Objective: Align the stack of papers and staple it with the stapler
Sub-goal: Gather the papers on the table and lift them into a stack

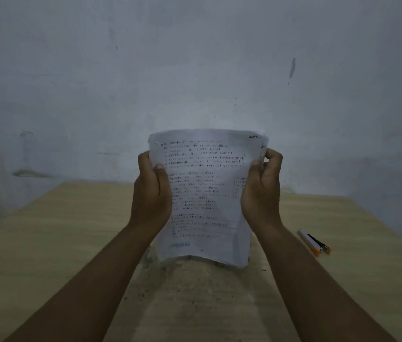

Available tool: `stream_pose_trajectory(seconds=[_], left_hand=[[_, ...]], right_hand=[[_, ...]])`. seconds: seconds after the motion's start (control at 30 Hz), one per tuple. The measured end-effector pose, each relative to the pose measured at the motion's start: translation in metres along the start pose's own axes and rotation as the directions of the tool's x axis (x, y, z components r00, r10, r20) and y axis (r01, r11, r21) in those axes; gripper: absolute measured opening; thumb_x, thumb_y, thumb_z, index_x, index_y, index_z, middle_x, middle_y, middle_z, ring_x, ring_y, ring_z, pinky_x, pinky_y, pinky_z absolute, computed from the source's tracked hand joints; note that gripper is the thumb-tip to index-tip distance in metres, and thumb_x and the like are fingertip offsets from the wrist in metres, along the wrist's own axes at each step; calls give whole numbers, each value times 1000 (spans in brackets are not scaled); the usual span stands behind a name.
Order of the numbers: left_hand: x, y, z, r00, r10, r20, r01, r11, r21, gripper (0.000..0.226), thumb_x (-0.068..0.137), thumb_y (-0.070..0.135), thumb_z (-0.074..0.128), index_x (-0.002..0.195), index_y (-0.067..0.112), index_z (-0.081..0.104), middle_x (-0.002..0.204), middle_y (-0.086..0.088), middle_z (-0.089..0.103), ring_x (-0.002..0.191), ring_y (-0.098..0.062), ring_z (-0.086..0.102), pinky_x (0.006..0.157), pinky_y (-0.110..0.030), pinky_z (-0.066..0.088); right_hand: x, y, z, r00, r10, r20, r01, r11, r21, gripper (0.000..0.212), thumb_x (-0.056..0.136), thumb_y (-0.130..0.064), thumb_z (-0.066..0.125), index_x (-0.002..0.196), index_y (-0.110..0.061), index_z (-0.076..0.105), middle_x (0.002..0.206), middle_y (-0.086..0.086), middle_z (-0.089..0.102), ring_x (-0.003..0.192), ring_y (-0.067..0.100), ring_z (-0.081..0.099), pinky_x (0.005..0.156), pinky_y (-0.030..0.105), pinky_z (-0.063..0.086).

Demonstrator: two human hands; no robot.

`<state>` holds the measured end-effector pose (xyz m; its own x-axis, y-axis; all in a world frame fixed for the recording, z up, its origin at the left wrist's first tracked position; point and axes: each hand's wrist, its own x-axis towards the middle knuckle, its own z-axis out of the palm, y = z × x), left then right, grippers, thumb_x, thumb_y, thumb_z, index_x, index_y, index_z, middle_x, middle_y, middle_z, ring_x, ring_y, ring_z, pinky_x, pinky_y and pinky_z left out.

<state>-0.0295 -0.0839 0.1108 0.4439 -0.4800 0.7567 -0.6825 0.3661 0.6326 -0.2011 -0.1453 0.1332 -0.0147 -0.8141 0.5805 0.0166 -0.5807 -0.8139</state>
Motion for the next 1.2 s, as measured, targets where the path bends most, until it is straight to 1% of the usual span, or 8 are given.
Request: stream_pose_trajectory(seconds=[0.27,0.47,0.57,0.67,0.87,0.97,1.1,1.2], left_hand=[[-54,-27,10,991,-83,101,85,996,-16,14,101,29,28,108,20,36,95,18,58,80,11,62,55,-11,50],[-47,-8,15,996,-78,53,82,993,-81,15,104,16,30,117,17,36,96,20,55,79,18,59,58,-5,48],[-46,-8,10,992,-116,47,122,978,-167,18,103,22,31,118,16,38,102,18,57,85,16,61,62,-6,50],[-47,-11,9,988,-137,64,147,971,-186,20,103,24,31,116,14,43,99,18,60,84,11,63,63,-8,50],[-37,-14,20,990,-141,22,143,984,-108,21,105,23,31,101,9,45,82,8,57,69,4,59,54,-14,46],[-37,-15,20,992,-128,-17,126,988,-83,19,105,22,30,99,10,44,82,11,53,67,11,56,52,-6,41],[-39,-15,27,992,-119,-49,115,990,-76,24,106,24,29,102,7,46,82,13,51,67,12,52,57,-19,41],[-38,-19,30,992,-113,-59,109,992,-63,25,106,24,30,101,5,45,81,12,48,66,12,49,58,-27,39]], right_hand=[[-43,47,-1,990,134,-55,-135,991,-16,14,105,-29,29,115,-23,36,100,-9,60,85,9,63,61,27,48],[-38,40,3,991,80,-110,-84,996,-26,18,106,-27,29,119,-20,38,102,-3,60,87,12,64,62,26,53],[-37,40,-3,990,104,-93,-105,994,-5,19,106,-28,29,118,-18,39,99,-9,58,78,-6,60,57,14,49],[-42,44,-11,986,148,-72,-148,989,-3,19,106,-31,28,113,-20,41,94,-12,57,71,-13,57,57,19,44],[-26,42,-18,987,160,-34,-162,985,-55,24,106,-36,27,110,-21,45,94,-9,59,81,7,59,63,31,49],[-22,53,-24,982,188,-30,-190,978,-90,27,106,-34,29,102,-19,51,92,-4,61,81,11,58,64,31,46],[-12,92,-45,981,185,-58,-194,936,-293,26,104,-25,35,91,-14,55,90,4,60,84,20,57,63,30,41],[-9,125,-66,979,198,-40,-176,739,-650,19,99,-21,40,94,-12,57,95,6,57,92,26,55,73,35,43]])
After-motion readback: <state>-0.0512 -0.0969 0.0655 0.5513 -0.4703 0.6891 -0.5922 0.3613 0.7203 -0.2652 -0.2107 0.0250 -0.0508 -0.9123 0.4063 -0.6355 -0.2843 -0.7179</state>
